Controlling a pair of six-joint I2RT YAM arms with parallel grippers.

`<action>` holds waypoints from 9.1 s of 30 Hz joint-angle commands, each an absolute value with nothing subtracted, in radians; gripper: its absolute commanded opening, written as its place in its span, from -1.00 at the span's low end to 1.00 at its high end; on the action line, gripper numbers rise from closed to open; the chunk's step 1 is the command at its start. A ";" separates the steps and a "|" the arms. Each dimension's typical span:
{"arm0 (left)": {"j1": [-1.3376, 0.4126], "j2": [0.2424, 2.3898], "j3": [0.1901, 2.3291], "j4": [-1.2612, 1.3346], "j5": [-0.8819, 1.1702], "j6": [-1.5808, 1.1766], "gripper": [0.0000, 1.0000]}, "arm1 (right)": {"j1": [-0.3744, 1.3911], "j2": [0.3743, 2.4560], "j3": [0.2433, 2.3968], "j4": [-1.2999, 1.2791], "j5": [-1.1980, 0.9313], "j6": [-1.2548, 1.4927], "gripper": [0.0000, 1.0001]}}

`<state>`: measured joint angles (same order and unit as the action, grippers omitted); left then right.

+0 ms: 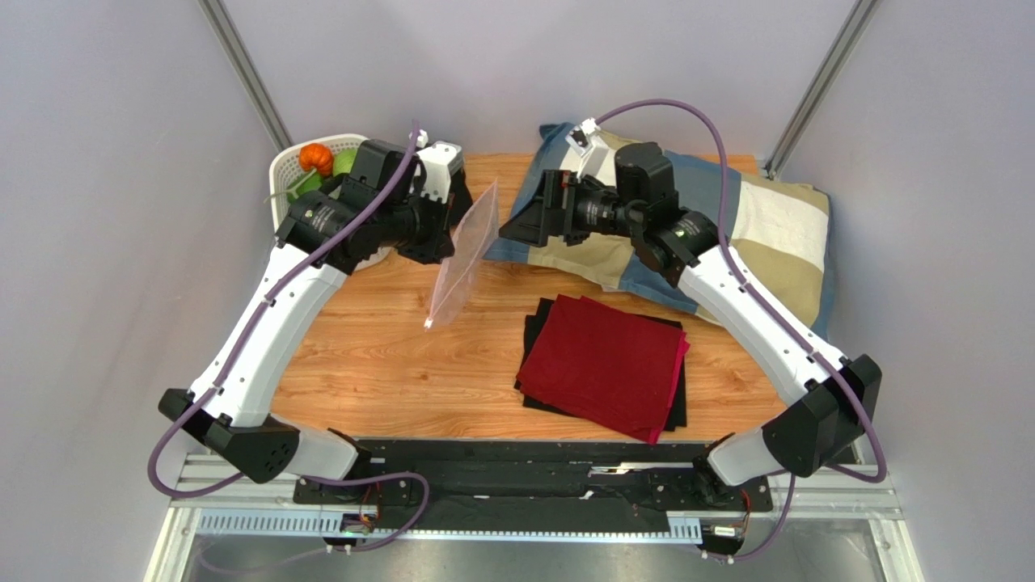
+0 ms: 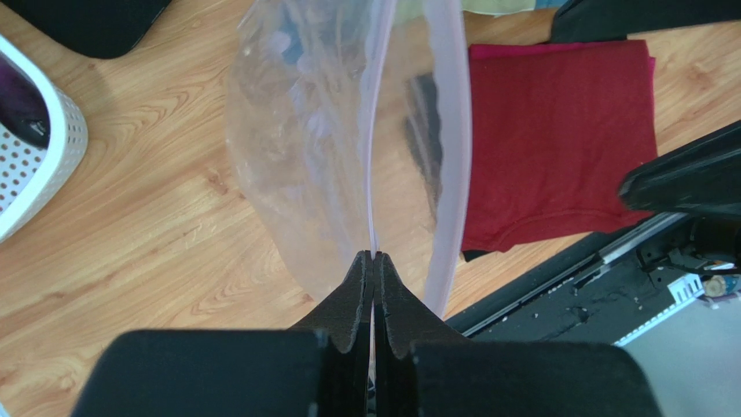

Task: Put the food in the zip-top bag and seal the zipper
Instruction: Open the zipper of the food storage bag, then pick up the fake fruit from the bin, then place the fake fruit in the zipper food storage bag.

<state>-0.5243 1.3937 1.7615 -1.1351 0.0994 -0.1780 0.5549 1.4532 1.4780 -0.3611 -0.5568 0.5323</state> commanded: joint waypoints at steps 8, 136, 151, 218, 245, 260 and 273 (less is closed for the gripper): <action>-0.532 1.367 1.778 -1.052 0.233 -0.252 -1.00 | 0.672 1.520 1.506 -0.288 -0.469 0.656 0.92; 0.023 1.396 1.492 -0.948 0.589 -0.226 -0.36 | 0.650 1.675 1.508 -0.407 -0.698 0.486 -1.00; 0.299 1.517 1.693 -0.718 0.349 -0.268 0.56 | 0.638 1.736 1.526 -0.345 -0.675 0.534 -1.00; 0.359 1.984 1.933 -0.423 0.333 -0.460 -1.00 | 0.591 1.779 1.508 -0.310 -0.732 0.607 -1.00; 0.048 1.428 1.928 -0.592 0.549 -0.429 -1.00 | 0.612 1.770 1.520 -0.180 -0.795 0.798 -1.00; -0.164 1.422 1.612 -0.566 0.540 -0.476 -1.00 | 0.566 1.738 1.454 -0.153 -0.833 0.847 -1.00; -0.345 1.370 1.499 -0.551 0.157 -0.232 -1.00 | 0.531 1.706 1.335 -0.011 -0.891 0.966 -1.00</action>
